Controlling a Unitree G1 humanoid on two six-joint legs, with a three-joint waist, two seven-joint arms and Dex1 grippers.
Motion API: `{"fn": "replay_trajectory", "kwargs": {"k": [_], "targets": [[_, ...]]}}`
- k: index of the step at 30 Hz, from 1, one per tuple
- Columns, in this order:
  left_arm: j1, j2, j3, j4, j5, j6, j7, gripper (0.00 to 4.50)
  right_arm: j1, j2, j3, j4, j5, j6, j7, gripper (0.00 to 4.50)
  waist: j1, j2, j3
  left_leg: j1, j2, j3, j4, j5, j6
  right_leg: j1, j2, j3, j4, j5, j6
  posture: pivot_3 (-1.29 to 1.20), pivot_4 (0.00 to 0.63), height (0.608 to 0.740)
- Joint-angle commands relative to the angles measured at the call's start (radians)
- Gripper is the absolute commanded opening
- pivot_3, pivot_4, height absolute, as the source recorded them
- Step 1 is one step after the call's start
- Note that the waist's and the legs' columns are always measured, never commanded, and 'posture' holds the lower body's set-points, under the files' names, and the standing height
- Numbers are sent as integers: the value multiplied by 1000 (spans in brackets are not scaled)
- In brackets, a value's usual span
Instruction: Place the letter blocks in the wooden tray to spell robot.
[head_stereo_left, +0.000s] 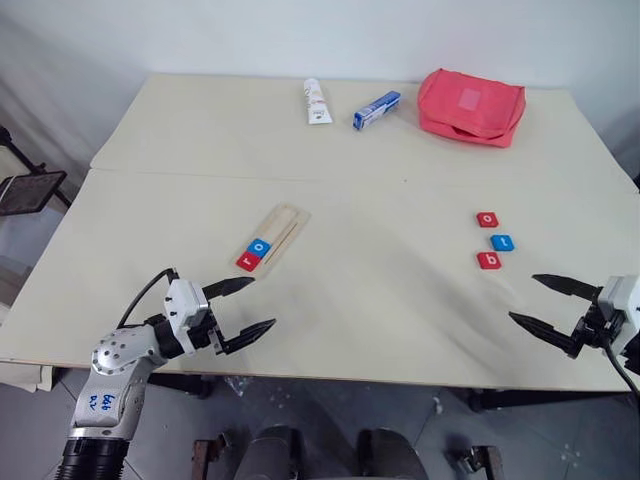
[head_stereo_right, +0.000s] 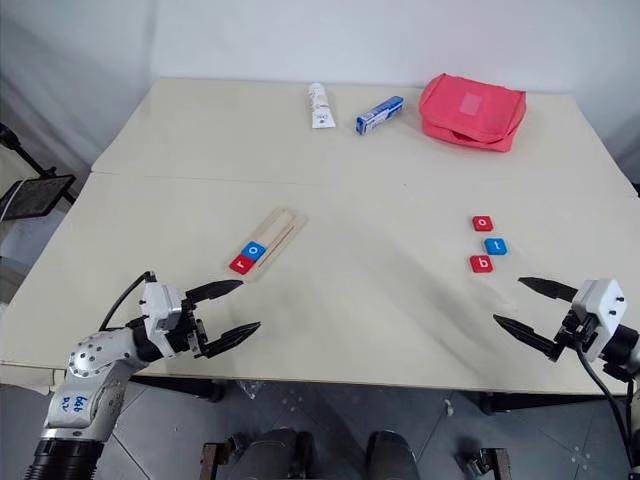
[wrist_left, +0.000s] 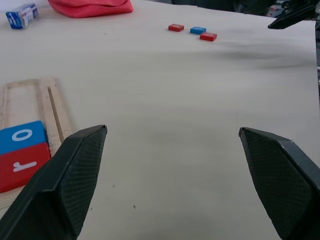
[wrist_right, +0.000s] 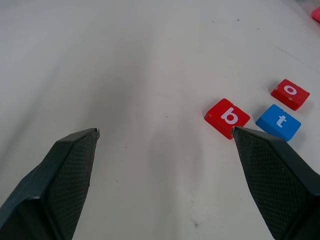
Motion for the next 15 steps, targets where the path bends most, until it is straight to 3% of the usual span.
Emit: {"fn": "replay_trajectory", "kwargs": {"k": [1, 6, 15], "targets": [[6, -17, 9, -53, -12, -5, 35, 4500, -27, -9, -20, -36, 13, 20, -35, 4437, 0, 0, 0, 0, 0, 0, 0, 0, 0, 0, 0, 0, 0, 0, 0, 0, 150, 740], [34, -4, 15, -98, -13, 25, 55, 4500, -38, -9, -14, -64, 16, 45, -49, 4437, 0, 0, 0, 0, 0, 0, 0, 0, 0, 0, 0, 0, 0, 0, 0, 0, 150, 740], [195, 50, 157, -237, -68, 108, 111, 4500, -102, -5, 15, -83, 14, 82, -40, 4437, -2, 0, 0, 0, 1, 0, 0, 0, 0, 0, 0, 1, -1, 0, 0, 0, 150, 740]]}}
